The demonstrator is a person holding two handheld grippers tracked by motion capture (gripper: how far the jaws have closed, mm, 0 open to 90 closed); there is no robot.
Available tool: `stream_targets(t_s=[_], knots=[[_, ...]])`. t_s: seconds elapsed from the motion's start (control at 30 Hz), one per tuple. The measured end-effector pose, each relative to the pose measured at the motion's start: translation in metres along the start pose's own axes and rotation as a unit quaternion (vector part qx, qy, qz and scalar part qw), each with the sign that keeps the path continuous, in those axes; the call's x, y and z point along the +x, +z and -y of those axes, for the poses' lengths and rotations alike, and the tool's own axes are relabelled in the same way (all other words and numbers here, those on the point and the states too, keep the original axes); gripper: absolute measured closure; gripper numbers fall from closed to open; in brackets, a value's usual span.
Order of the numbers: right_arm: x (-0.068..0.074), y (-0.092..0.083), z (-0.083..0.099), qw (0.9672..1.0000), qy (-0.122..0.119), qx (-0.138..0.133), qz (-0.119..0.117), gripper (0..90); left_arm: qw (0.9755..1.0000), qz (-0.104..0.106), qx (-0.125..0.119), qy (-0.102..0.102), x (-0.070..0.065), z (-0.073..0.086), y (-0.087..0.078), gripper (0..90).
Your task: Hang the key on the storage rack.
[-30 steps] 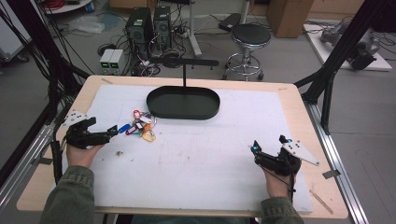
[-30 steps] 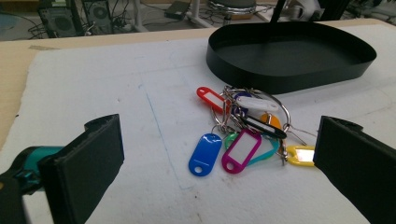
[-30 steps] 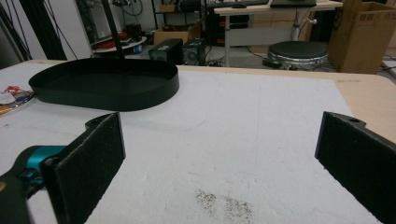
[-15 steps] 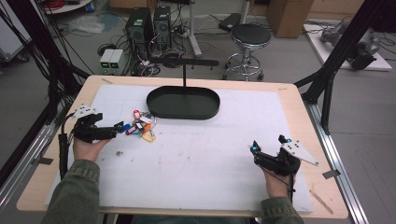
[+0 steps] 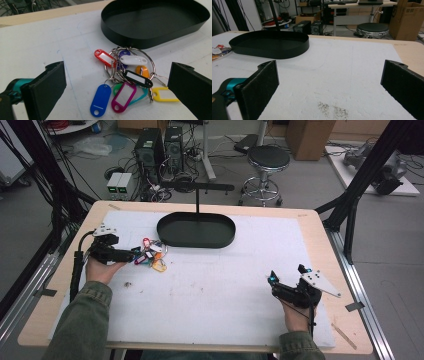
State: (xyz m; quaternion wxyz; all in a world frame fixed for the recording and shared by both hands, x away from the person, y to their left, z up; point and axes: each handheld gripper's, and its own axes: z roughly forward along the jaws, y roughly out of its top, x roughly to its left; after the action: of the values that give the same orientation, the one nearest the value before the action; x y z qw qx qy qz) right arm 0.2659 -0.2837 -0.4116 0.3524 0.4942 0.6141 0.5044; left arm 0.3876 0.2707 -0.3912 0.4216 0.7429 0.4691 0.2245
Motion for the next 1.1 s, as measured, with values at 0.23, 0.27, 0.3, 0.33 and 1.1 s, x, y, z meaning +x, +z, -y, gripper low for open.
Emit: stream_targets(t_s=[0.23, 0.27, 0.3, 0.33, 1.1], knots=[[0.0, 0.0, 0.0, 1.0, -0.002, 0.0, 0.0, 0.5, 0.9991, 0.011, 0.042, -0.006, -0.003, -0.006, 0.014, 2.3], [0.0, 0.001, 0.0, 1.0, -0.002, 0.0, 0.0, 0.5, 0.9984, 0.01, 0.055, 0.004, -0.005, -0.009, 0.017, 2.3], [0.0, 0.001, 0.0, 1.0, -0.002, 0.0, 0.0, 0.5, 0.9984, 0.01, 0.055, 0.004, -0.005, -0.009, 0.017, 2.3], [0.0, 0.001, 0.0, 1.0, -0.002, 0.0, 0.0, 0.5, 0.9983, 0.014, 0.057, 0.005, -0.008, -0.012, 0.019, 2.3], [-0.001, -0.001, 0.0, 1.0, -0.001, 0.004, 0.001, 0.5, 0.9831, 0.032, 0.179, 0.022, -0.015, -0.026, 0.06, 2.4]])
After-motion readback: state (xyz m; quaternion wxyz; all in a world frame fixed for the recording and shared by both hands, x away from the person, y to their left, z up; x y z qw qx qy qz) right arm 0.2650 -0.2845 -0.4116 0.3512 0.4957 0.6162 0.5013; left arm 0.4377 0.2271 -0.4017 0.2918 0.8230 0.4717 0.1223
